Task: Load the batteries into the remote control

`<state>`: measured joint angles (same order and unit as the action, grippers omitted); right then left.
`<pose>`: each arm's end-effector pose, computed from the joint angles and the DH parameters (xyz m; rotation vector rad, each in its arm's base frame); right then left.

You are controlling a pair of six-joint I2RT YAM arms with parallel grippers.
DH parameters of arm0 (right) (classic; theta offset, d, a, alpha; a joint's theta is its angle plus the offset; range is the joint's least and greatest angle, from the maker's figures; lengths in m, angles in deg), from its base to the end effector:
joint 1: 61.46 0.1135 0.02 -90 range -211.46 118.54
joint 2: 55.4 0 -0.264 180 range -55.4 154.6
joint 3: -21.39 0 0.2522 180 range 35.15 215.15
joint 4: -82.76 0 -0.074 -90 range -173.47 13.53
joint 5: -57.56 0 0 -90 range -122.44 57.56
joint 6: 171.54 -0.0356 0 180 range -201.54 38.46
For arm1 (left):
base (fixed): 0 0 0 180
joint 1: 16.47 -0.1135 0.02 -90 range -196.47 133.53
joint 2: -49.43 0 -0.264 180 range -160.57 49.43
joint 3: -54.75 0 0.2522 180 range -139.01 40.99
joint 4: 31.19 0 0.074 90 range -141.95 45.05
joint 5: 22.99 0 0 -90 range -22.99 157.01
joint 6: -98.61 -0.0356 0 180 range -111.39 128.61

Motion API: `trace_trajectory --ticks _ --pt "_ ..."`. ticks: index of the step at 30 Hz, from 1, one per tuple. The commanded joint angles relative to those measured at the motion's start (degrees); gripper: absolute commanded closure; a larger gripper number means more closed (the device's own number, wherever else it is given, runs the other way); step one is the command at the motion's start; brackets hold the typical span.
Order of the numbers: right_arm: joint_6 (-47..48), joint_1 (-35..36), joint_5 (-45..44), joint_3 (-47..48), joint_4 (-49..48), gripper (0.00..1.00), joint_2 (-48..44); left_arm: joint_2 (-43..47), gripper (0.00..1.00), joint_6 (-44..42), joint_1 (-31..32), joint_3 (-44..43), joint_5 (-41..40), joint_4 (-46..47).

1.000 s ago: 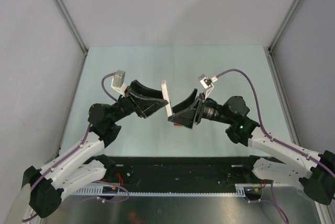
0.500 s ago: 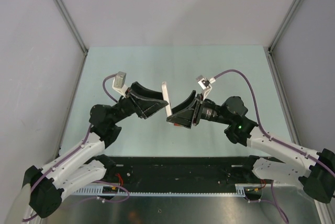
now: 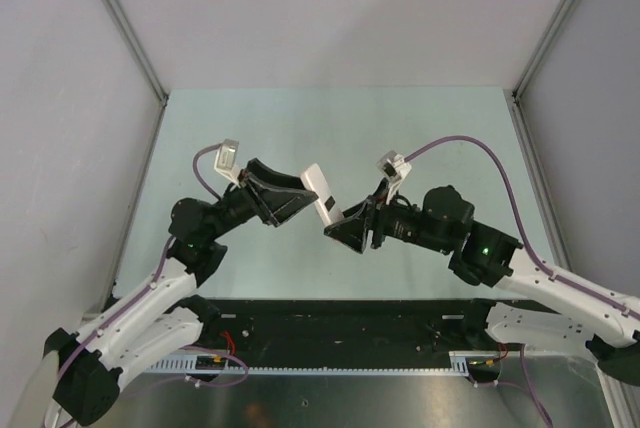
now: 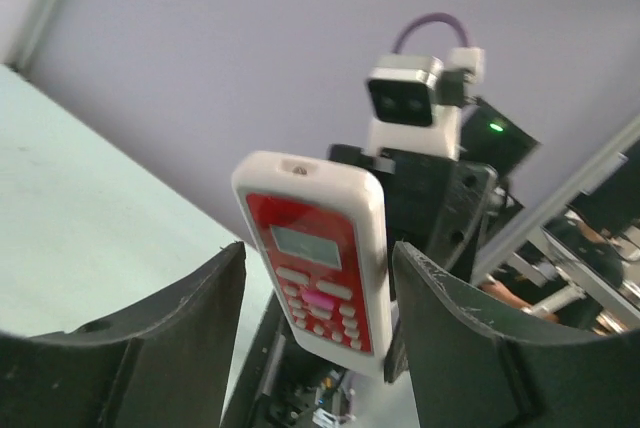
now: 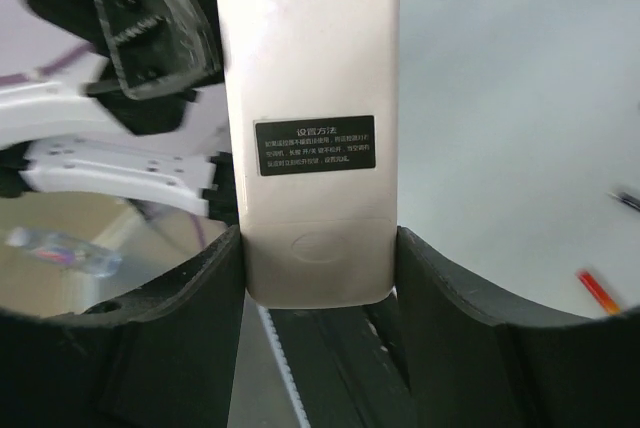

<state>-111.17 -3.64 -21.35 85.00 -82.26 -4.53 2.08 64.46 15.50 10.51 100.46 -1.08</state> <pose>0.1051 0.1799 0.3696 -0.5925 1.6798 1.3033 0.1469 -0.1148 0.3411 0.3325 1.3159 -1.6430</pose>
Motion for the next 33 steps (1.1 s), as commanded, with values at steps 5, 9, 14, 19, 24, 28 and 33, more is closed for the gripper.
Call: trace_trajectory --ticks 5,9,14,19,24,28,33 --pt "8.1 8.0 -24.4 7.1 18.0 0.61 3.4 4.5 0.34 -5.7 0.1 -0.3 -6.9 -13.4" --pt "9.0 10.8 -29.4 8.6 18.4 0.62 6.0 4.3 0.21 -4.4 0.6 0.9 -7.5 -15.0" --pt "9.5 14.2 -36.5 10.3 19.5 0.64 9.0 4.6 0.03 -5.3 5.6 1.4 -15.3 -23.3" --pt "9.0 15.8 -39.8 10.3 18.4 0.66 9.2 5.5 0.03 -3.5 7.5 2.9 -21.5 -27.2" --pt "9.3 17.9 -44.7 10.3 17.3 0.67 9.5 5.7 0.06 -0.3 8.5 3.7 -24.1 -30.3" --pt "9.5 19.3 -46.9 10.3 16.2 0.67 10.9 5.7 0.1 0.6 11.5 3.4 -28.3 -30.3" --pt "9.1 19.8 -47.6 10.4 16.5 0.67 11.9 4.1 0.14 2.5 13.4 2.4 -32.3 -30.6"
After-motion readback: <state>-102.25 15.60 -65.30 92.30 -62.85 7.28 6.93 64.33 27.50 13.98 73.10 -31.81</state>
